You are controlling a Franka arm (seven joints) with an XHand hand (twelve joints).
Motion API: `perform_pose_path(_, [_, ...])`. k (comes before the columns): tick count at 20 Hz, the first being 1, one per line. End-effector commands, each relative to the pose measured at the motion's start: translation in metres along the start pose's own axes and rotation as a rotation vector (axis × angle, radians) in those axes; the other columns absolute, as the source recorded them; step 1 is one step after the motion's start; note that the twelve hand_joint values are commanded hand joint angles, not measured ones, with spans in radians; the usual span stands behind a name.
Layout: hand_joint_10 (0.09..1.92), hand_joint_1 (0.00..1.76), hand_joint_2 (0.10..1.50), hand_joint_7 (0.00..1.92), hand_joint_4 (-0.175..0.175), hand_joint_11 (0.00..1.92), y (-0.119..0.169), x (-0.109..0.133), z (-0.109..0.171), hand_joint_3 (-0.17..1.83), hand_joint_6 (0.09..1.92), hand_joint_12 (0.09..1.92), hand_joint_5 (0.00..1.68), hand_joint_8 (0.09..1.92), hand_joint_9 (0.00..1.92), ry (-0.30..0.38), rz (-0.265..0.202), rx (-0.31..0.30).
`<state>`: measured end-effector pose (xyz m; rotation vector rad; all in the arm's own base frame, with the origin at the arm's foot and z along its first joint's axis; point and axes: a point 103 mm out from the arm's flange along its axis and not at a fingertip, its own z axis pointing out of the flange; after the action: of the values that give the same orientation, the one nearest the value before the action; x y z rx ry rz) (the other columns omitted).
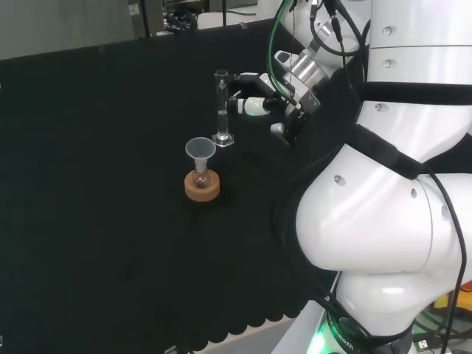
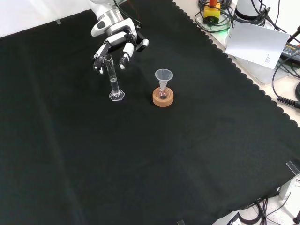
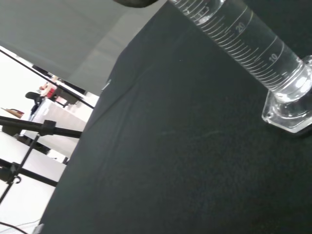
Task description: Pick up the graduated cylinder.
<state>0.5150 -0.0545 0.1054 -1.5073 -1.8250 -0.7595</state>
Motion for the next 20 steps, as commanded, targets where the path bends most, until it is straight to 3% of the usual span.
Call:
perform_pose_path(1, [0.54, 0.95, 1.00, 0.45, -0.045, 0.33, 0.005, 0.002, 0.009, -0.17, 0.09, 1.34, 0.55, 0.62, 0.68, 0.058, -0.051, 0.007])
perform_pose_path(10, [0.53, 0.97, 0.99, 0.45, -0.045, 0.35, 0.011, 0.003, 0.024, -0.17, 0.09, 1.33, 0.56, 0.62, 0.67, 0.066, -0.083, 0.009])
perform_pose_path(20, [0.51, 1.03, 0.98, 0.41, -0.039, 0.33, 0.016, -0.004, 0.036, -0.17, 0.09, 1.31, 0.55, 0.60, 0.63, 0.145, -0.094, -0.019])
